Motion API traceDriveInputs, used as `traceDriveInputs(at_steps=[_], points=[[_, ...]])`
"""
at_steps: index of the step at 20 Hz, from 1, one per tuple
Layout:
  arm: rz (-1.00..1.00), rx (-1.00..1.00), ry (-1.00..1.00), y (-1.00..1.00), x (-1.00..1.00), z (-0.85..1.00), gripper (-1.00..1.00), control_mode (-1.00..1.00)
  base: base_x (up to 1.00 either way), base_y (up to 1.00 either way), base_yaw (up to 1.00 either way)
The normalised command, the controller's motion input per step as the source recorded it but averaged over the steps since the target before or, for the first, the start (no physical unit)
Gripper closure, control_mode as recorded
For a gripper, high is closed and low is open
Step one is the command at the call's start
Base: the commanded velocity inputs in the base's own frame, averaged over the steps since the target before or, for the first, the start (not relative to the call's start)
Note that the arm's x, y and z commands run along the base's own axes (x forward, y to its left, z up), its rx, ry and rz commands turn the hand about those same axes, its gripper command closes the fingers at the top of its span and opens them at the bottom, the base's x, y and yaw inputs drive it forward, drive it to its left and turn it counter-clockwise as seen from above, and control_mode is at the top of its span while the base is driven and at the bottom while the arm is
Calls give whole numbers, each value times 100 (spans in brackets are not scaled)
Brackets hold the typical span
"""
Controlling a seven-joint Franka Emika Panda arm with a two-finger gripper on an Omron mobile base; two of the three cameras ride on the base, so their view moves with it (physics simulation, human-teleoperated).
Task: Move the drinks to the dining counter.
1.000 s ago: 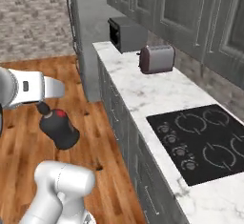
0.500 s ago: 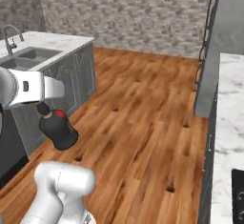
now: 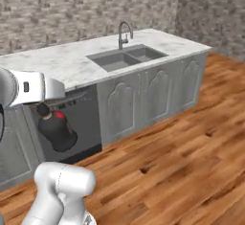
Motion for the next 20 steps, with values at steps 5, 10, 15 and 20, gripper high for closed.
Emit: traceDriveInputs(at_steps=[5,10,15,20], points=[[0,0,0,0,0,0,100,100,99,-2,61],[0,0,0,0,0,0,100,100,100,-1,61],[0,0,0,0,0,0,100,100,100,-4,30],[0,0,0,0,0,0,100,100,100,-6,27]])
